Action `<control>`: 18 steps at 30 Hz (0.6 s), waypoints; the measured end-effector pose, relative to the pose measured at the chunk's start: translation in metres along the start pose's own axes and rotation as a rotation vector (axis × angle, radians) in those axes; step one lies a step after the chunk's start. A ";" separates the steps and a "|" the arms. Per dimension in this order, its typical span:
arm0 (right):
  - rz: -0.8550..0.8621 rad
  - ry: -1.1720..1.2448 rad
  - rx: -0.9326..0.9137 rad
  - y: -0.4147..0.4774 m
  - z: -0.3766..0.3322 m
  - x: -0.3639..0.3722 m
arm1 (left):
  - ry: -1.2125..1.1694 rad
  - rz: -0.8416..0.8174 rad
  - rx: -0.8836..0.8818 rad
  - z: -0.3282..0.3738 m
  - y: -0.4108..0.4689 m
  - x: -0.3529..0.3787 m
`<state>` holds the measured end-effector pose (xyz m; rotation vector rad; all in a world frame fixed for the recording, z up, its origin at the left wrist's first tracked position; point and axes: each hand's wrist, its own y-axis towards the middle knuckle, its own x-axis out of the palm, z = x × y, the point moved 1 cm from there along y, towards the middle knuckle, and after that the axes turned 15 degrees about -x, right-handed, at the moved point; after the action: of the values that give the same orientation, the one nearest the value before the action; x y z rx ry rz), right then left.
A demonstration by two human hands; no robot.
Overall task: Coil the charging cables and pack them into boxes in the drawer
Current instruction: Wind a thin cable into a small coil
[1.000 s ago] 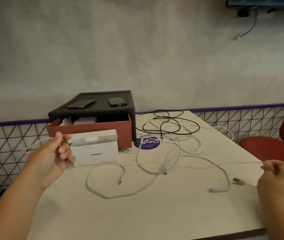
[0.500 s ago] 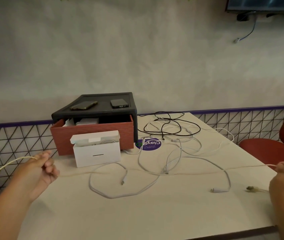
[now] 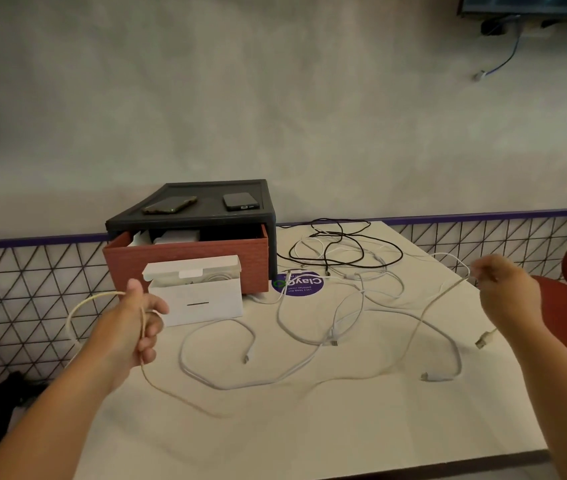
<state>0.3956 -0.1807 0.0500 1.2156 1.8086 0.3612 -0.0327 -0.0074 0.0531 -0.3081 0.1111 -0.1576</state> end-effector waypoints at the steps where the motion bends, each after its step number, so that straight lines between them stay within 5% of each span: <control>1: -0.036 -0.017 -0.019 -0.001 -0.003 0.004 | 0.041 -0.009 0.010 0.001 -0.001 0.005; 8: -0.155 0.214 -0.178 -0.018 -0.072 0.030 | 0.434 -0.260 0.219 0.009 -0.033 0.051; 15: -0.542 0.471 -0.771 -0.051 -0.183 0.038 | 0.715 -0.445 0.416 0.005 -0.067 0.096; 18: -0.577 0.446 -0.841 -0.055 -0.197 0.045 | 0.710 -0.443 0.500 0.005 -0.072 0.098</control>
<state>0.2010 -0.1237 0.0999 0.0160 1.9481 0.9755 0.0543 -0.0908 0.0719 0.2425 0.6957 -0.7196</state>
